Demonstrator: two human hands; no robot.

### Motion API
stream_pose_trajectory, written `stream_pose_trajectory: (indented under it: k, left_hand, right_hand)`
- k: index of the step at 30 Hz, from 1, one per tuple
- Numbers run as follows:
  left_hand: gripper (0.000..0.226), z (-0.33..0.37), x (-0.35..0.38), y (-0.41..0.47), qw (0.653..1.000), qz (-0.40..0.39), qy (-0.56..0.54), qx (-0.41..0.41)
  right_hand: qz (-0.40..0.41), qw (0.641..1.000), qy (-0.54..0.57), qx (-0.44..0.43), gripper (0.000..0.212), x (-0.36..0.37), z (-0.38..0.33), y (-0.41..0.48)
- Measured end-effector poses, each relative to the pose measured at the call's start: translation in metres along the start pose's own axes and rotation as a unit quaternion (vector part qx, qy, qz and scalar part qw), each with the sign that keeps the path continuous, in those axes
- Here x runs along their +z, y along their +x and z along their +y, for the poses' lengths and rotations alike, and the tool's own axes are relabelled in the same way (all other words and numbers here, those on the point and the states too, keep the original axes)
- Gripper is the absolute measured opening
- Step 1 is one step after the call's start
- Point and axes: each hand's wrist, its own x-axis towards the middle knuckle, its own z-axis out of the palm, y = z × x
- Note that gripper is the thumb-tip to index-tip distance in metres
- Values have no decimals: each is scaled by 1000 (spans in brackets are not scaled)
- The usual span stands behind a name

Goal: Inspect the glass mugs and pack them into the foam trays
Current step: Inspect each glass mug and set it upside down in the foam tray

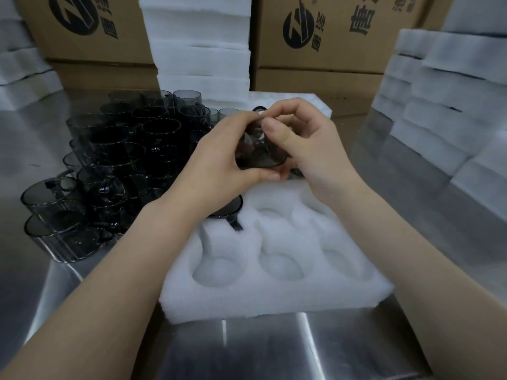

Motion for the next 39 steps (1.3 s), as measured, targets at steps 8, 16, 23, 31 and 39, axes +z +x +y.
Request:
stream_pose_trajectory:
  k: [8,16,23,31,39]
  left_hand:
    - [70,-1,1,-1,999,-10,-51,5]
    - [53,-3,-2,-1,987,-3,-156,-50]
    - [64,-2,-1,0,995,-56,-85,-13]
    - [66,-5,1,0,997,-59,-45,32]
    - [81,-8,0,-2,999,-10,-31,16]
  right_hand:
    - [3,994,94,56,9,-5,-1,5]
    - [-98,970,184,123,47,-7,0,6]
    - [1,995,-11,99,36,-1,1,5]
    - [59,995,-29,71,36,0,1,7]
    - [17,993,-6,117,29,-3,3,9]
